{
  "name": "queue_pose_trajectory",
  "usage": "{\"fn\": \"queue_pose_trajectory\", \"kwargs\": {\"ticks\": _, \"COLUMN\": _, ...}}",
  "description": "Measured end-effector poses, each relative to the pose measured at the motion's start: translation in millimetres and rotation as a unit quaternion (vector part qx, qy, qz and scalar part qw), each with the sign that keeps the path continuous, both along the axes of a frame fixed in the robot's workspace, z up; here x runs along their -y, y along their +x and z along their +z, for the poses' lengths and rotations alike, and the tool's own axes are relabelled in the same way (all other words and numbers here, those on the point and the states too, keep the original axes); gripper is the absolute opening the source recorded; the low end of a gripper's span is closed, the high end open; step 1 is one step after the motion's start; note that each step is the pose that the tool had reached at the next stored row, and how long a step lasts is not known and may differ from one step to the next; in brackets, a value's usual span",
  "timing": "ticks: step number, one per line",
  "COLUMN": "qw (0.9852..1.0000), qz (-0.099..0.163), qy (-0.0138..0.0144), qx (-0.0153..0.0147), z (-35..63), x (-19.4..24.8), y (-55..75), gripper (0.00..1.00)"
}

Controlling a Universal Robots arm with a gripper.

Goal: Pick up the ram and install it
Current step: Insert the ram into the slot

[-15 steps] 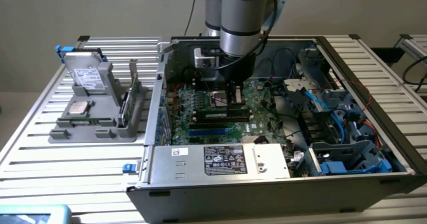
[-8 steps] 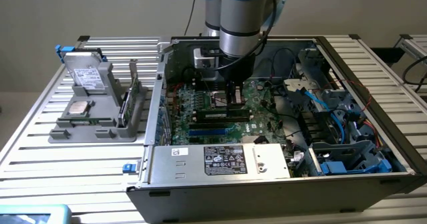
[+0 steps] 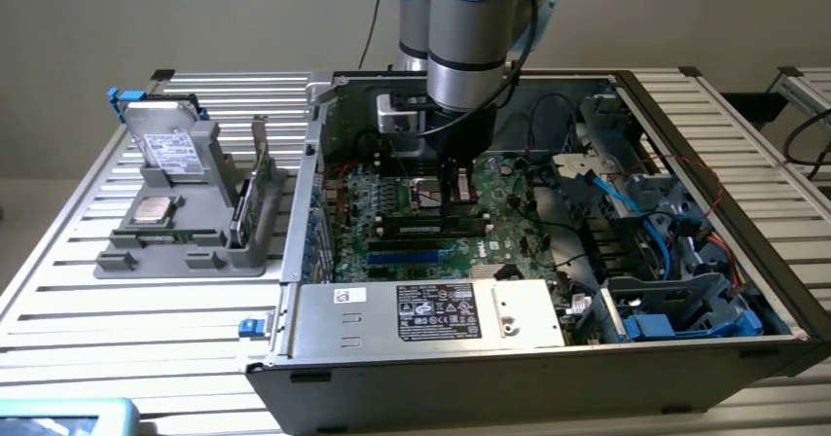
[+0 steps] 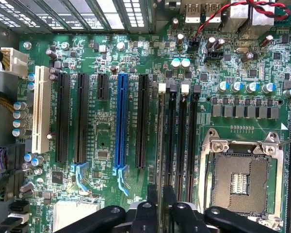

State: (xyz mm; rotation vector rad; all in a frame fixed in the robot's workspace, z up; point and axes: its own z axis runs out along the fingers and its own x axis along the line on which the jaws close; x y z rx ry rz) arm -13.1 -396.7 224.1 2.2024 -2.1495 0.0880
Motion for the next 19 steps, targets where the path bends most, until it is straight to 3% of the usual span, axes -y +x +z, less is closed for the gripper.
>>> {"fn": "queue_pose_trajectory", "kwargs": {"ticks": 1, "qw": 1.0000, "qz": 0.000, "qy": 0.0000, "qx": 0.0000, "z": 0.0, "x": 0.0, "y": 0.0, "gripper": 0.21}}
{"fn": "queue_pose_trajectory", "kwargs": {"ticks": 2, "qw": 1.0000, "qz": 0.000, "qy": 0.0000, "qx": 0.0000, "z": 0.0, "x": 0.0, "y": 0.0, "gripper": 0.27}}
{"fn": "queue_pose_trajectory", "kwargs": {"ticks": 10, "qw": 1.0000, "qz": 0.000, "qy": 0.0000, "qx": -0.0009, "z": 9.5, "x": 0.0, "y": 12.3, "gripper": 0.27}}
{"fn": "queue_pose_trajectory", "kwargs": {"ticks": 19, "qw": 1.0000, "qz": 0.000, "qy": 0.0001, "qx": -0.0076, "z": 21.4, "x": 0.9, "y": 32.2, "gripper": 0.27}}
